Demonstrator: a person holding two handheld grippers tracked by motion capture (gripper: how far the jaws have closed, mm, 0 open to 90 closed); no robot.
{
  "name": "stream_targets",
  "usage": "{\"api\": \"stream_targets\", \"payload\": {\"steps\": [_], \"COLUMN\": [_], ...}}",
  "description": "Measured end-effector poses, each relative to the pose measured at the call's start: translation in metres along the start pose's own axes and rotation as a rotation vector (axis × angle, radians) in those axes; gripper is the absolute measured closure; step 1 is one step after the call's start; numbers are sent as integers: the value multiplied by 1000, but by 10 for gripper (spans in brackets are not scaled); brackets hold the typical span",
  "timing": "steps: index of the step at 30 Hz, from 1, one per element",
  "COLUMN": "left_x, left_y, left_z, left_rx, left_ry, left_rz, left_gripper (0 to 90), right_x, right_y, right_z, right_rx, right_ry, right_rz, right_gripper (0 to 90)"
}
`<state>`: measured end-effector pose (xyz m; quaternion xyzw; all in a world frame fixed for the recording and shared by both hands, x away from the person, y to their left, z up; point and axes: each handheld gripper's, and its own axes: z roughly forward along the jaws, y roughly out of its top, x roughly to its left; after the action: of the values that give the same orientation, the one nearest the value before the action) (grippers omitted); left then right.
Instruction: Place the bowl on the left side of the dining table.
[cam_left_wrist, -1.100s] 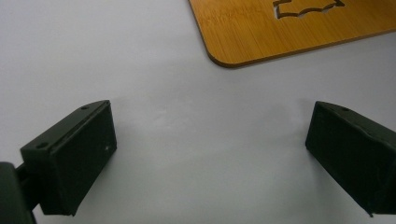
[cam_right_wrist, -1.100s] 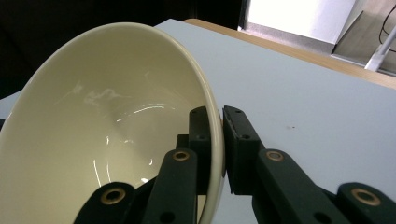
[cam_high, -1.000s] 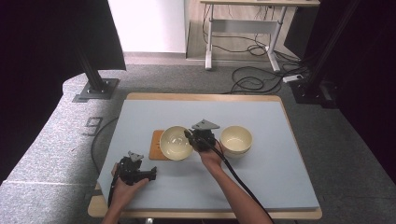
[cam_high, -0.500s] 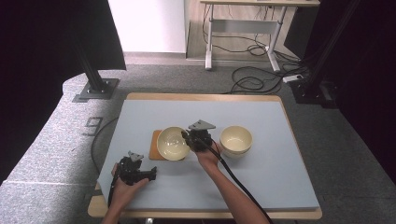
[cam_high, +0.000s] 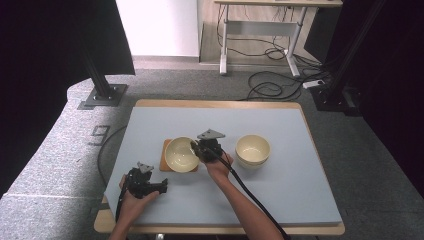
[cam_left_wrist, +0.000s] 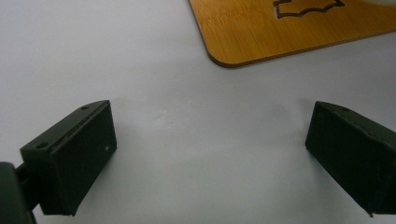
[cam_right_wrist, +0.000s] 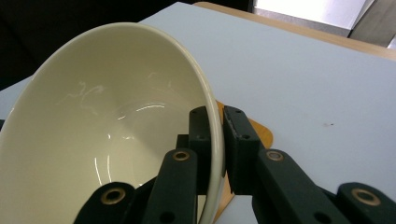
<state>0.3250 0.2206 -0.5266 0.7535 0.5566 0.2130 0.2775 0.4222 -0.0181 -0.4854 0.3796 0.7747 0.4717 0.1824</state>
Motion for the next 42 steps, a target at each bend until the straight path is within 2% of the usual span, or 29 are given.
{"api": "stream_targets", "payload": {"steps": [17,24,27,35,39,42], "left_x": [0,0,0,0,0,0], "left_y": [0,0,0,0,0,0], "left_z": [0,0,0,0,0,0], "left_rx": [-2,-3,-4,-3,-4,-4], "left_ry": [1,1,2,2,2,3], "left_rz": [0,0,0,0,0,0], "left_gripper": [20,20,20,20,20,20], "right_x": [4,-1,-4,-4,-4,-4], "right_y": [-4,-5,-6,-5,-4,-2], "right_z": [16,23,25,29,33,34], "right_rx": [32,40,53,76,106,115], "right_ry": [8,38,31,16,11,10], "right_rz": [9,60,85,73,93,98], "right_gripper": [825,825,828,829,827,781]}}
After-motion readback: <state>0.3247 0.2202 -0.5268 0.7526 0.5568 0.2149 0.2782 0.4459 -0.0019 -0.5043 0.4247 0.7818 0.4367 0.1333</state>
